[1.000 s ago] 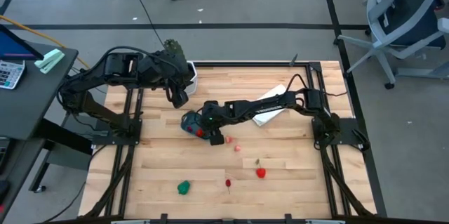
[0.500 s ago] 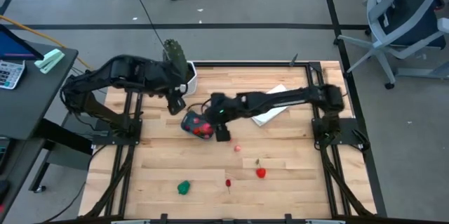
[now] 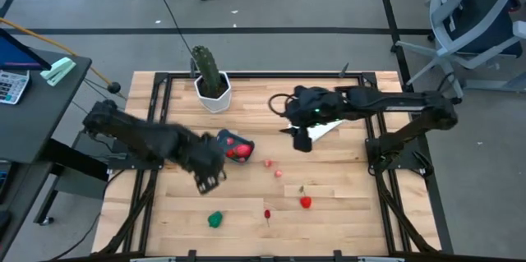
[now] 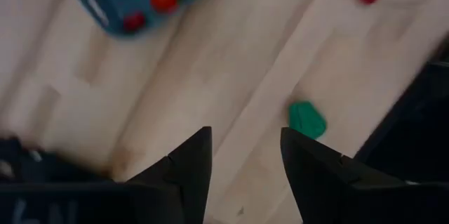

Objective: Pick and placing Produce into tupperware
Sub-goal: Put the green bell pepper into the blue bin

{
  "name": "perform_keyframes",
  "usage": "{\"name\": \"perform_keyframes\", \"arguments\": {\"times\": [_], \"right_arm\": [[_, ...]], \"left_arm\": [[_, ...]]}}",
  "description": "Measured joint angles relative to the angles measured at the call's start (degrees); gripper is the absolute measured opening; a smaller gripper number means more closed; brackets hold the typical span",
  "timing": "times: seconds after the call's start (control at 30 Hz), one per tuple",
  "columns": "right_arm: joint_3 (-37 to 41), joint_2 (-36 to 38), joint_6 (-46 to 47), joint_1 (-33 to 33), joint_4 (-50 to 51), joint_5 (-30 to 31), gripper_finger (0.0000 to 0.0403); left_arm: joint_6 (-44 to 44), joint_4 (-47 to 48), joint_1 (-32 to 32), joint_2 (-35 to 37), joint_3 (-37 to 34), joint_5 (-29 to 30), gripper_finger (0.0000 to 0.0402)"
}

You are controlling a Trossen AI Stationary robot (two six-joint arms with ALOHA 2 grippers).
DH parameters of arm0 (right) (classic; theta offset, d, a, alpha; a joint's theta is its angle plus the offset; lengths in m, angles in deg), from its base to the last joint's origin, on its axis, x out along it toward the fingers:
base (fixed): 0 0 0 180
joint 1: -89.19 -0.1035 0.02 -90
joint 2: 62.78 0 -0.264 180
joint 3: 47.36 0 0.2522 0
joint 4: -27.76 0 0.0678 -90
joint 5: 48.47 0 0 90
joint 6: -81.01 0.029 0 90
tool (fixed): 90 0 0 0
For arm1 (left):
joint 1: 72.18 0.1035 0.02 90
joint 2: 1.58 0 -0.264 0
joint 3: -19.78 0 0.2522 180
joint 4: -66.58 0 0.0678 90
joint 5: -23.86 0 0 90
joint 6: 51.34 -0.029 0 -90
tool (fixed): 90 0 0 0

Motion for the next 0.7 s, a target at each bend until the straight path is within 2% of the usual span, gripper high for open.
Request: {"name": "perform_keyframes", "arguments": {"times": [0.07, 0.23, 0.37, 0.53, 0.7], "right_arm": [[3.16, 2.53, 1.08, 0.00, 0.11, 1.13, 0.0231], [11.31, 8.09, 5.69, 0.02, -0.34, 5.61, 0.0231], [16.70, 10.70, 8.39, 0.02, -1.04, 9.55, 0.0230], [19.56, 11.37, 10.70, 0.03, -1.21, 12.92, 0.0230], [20.26, 11.37, 11.94, 0.02, -1.77, 13.05, 0.0230]], "left_arm": [[6.58, -3.02, -2.45, -0.95, -4.76, -0.41, 0.0178], [18.60, -12.71, -5.18, -1.59, -16.58, -7.58, 0.0175], [18.85, -26.85, -5.92, -1.70, -25.49, -10.32, 0.0173], [16.47, -45.94, -6.45, -1.68, -30.40, -13.11, 0.0176], [18.05, -49.95, -7.65, -1.66, -30.70, -13.30, 0.0187]]}}
